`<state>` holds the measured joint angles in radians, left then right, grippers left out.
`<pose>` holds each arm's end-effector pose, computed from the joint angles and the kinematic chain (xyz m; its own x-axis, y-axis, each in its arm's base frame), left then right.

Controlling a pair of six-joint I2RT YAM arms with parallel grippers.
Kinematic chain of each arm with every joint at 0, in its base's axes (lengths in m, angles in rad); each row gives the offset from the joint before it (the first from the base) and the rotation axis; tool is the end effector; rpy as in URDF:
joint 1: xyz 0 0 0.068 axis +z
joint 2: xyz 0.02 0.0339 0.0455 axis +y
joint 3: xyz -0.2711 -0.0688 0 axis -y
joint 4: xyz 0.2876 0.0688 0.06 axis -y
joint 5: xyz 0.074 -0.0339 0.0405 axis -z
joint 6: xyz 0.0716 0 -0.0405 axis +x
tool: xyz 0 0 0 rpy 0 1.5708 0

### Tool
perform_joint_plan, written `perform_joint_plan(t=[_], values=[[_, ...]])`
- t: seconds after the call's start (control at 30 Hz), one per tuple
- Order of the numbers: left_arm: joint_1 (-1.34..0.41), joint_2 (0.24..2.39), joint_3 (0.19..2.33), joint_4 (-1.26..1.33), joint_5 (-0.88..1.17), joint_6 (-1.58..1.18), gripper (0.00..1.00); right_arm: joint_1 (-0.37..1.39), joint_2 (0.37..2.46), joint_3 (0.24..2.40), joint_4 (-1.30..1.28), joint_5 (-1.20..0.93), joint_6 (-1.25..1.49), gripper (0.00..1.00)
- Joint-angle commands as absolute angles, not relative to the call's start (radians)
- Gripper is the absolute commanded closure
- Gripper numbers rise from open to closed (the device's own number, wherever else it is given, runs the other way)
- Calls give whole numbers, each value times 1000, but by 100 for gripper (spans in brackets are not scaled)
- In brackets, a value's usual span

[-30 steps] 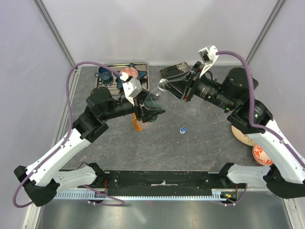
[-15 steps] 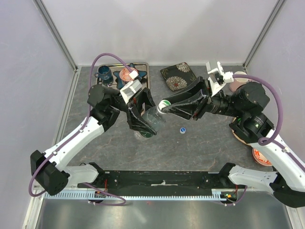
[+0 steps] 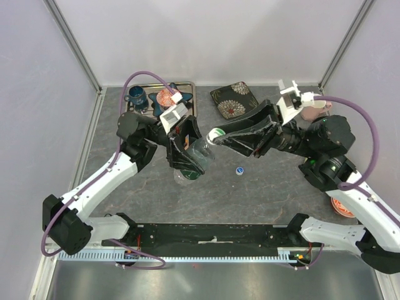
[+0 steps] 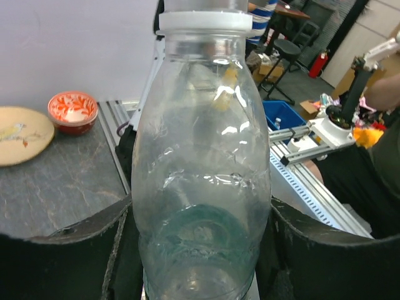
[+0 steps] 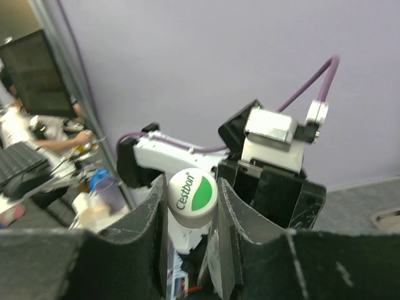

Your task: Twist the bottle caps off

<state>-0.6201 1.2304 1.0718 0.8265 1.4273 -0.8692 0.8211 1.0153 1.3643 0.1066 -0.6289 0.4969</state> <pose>0.1941 -0.2257 0.4350 -0.2212 0.0237 -0.9749 0.8468 -0.4912 -0.2041 0.1363 0.2082 0.5566 -0.1902 0.3615 -0.9128 -0.9796 -0.0090 0.2005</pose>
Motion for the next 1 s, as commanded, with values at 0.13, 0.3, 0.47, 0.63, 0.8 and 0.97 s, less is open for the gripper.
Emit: perform_joint_plan(t=[0.13,0.3,0.47,0.63,0.8,0.97], values=[[-595,1144,1035,473,1315,-634,56,833,925,1414,-68,-59,377,100],[-577,990,1008,157,980,-352,55,831,910,1263,-333,305,403,100],[-577,826,866,97,652,-265,54,833,923,997,-382,307,483,100],[-577,729,801,80,496,-249,53,834,1087,867,-353,218,528,100],[-577,661,769,51,419,-226,53,838,1216,825,-276,207,540,100],[-577,643,741,43,408,-233,53,838,1344,799,-210,196,558,100]])
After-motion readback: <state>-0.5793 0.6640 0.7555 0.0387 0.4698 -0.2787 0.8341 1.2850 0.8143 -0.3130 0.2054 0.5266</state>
